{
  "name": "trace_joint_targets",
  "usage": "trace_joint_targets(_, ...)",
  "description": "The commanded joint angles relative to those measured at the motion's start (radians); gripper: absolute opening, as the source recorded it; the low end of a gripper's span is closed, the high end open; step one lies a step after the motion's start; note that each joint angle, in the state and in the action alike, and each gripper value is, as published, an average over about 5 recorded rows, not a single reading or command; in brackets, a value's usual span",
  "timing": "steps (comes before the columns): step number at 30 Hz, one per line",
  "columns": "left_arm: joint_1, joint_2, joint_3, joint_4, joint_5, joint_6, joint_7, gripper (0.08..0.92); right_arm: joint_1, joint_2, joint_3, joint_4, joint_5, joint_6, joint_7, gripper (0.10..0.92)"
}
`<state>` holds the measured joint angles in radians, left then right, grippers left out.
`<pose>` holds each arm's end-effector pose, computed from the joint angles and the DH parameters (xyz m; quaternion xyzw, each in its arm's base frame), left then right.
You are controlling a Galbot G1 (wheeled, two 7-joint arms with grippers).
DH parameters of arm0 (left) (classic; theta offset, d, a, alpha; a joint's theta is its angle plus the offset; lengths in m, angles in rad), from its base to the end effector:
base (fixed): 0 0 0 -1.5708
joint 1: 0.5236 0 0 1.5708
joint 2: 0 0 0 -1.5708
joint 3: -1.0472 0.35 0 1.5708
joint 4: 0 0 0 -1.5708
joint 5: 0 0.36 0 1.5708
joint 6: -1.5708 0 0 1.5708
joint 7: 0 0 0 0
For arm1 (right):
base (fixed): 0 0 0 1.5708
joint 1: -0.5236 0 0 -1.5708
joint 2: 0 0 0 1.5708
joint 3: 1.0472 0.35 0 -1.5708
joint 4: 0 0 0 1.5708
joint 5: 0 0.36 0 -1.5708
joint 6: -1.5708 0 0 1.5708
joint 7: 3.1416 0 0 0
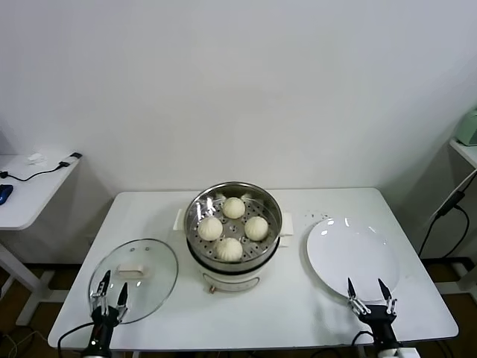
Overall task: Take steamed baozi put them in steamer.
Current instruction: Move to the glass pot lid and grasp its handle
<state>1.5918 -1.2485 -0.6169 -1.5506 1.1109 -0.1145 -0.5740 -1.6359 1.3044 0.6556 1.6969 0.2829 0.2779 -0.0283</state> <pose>0.1365 0.1450 -0.4664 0.0388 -0.7500 -0.6603 0.0005 0.1381 -0.1256 -0.4308 -0.0296 -0.9965 0.0147 0.0769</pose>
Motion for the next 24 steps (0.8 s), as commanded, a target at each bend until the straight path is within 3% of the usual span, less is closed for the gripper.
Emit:
trace_joint_targets(1, -0.093, 0.031, -0.006, 0.113, 0.154, 0.029, 0.023, 0.823, -0.039, 0.022, 0.011, -0.006, -0.014, 0.024, -0.001, 0.823)
trace_joint_targets(24, -0.201, 0.012, 0.030, 0.166, 0.137, 0.139, 0.096, 0.819, -0.062, 0.026, 0.018, 0.025, -0.009, 0.037, -0.004, 0.823)
